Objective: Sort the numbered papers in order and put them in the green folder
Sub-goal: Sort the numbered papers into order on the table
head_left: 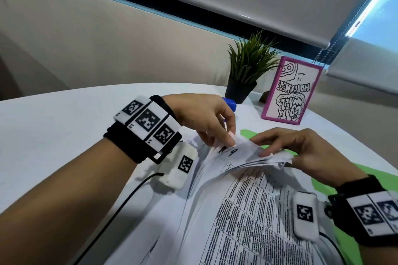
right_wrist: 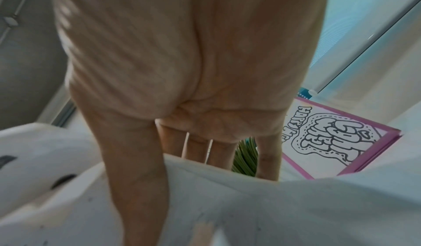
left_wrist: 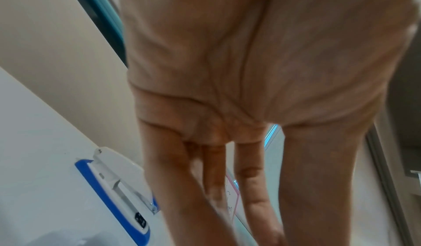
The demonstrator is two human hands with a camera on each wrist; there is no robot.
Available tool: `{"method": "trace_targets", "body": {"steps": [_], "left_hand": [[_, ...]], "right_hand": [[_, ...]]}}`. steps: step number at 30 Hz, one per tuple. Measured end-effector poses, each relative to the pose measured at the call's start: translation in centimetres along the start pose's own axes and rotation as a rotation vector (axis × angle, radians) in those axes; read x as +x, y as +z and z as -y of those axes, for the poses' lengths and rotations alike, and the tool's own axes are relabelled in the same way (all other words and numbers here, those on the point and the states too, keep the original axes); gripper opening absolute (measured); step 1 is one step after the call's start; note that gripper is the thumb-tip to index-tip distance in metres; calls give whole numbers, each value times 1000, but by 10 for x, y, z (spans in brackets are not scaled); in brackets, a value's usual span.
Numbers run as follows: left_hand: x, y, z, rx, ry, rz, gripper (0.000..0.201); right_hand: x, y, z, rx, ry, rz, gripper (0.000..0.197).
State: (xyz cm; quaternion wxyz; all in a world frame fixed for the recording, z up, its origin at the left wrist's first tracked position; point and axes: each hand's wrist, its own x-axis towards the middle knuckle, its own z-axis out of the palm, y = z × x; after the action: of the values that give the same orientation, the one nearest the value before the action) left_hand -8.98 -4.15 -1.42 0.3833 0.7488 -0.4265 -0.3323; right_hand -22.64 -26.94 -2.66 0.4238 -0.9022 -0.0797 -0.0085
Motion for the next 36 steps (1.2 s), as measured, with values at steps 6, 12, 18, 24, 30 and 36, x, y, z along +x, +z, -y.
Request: {"method": "trace_targets", "body": {"steps": [6, 12, 18, 24, 30, 36], "left_hand": [[7, 3, 7, 70, -66, -83, 10], [7, 3, 9, 146, -104, -66, 12], [16, 17, 9, 453, -144, -125, 35], [15, 9, 13, 417, -75, -148, 32], [16, 5, 13, 430, 55, -230, 16], [12, 6, 4, 288, 105, -216, 37]], "right_hand": [[-2, 2, 6, -1, -2, 70, 14], [-4, 4, 1, -25, 92, 80, 37], [-1, 8, 2, -54, 97, 126, 62], [-5, 5, 1, -29, 32, 115, 18], [-6, 2, 2, -100, 18, 154, 45], [-10, 1, 4, -26, 1, 54, 25]]}}
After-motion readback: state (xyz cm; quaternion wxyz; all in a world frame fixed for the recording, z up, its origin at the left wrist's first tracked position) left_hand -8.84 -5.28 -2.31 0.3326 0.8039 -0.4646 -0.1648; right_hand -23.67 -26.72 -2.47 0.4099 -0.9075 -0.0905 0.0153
